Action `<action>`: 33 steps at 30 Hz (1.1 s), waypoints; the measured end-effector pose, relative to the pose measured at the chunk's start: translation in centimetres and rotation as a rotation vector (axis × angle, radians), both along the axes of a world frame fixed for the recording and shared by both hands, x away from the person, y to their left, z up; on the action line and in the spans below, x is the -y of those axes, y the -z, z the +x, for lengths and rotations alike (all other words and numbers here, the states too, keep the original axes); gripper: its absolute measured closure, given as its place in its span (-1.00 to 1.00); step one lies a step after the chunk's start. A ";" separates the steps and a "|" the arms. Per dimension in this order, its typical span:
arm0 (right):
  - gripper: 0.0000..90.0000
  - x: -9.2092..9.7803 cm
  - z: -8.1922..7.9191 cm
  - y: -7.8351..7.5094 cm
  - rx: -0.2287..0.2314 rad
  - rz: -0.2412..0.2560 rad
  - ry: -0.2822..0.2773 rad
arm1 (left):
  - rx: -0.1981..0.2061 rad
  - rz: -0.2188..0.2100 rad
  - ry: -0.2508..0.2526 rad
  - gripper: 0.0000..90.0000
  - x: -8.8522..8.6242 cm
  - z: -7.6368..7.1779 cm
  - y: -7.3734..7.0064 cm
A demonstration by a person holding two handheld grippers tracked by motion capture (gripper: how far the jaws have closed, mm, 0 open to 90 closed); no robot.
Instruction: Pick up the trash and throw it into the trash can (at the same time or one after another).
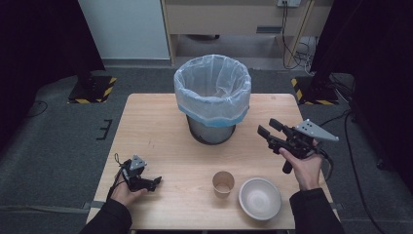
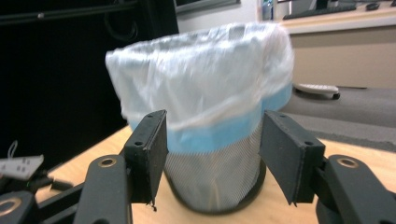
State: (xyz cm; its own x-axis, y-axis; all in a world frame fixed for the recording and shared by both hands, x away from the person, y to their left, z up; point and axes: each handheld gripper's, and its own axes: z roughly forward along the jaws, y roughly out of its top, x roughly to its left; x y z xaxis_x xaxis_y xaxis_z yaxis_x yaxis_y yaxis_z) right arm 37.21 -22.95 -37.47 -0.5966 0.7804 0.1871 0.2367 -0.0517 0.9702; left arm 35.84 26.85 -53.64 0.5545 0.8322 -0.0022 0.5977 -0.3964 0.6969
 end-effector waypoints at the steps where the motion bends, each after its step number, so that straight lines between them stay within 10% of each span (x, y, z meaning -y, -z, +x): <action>1: -0.07 0.0 -0.1 0.4 -0.008 -0.009 -0.002 | 0.000 0.000 0.000 -1.00 0.0 0.0 0.0; 12: 0.04 -0.7 -1.5 3.3 -0.079 -0.070 -0.035 | 0.000 0.000 0.000 -1.00 0.0 0.0 0.0; 33: 0.27 -6.0 -2.6 8.3 -0.308 -0.193 -0.275 | 0.000 0.000 0.000 -1.00 0.0 0.0 0.0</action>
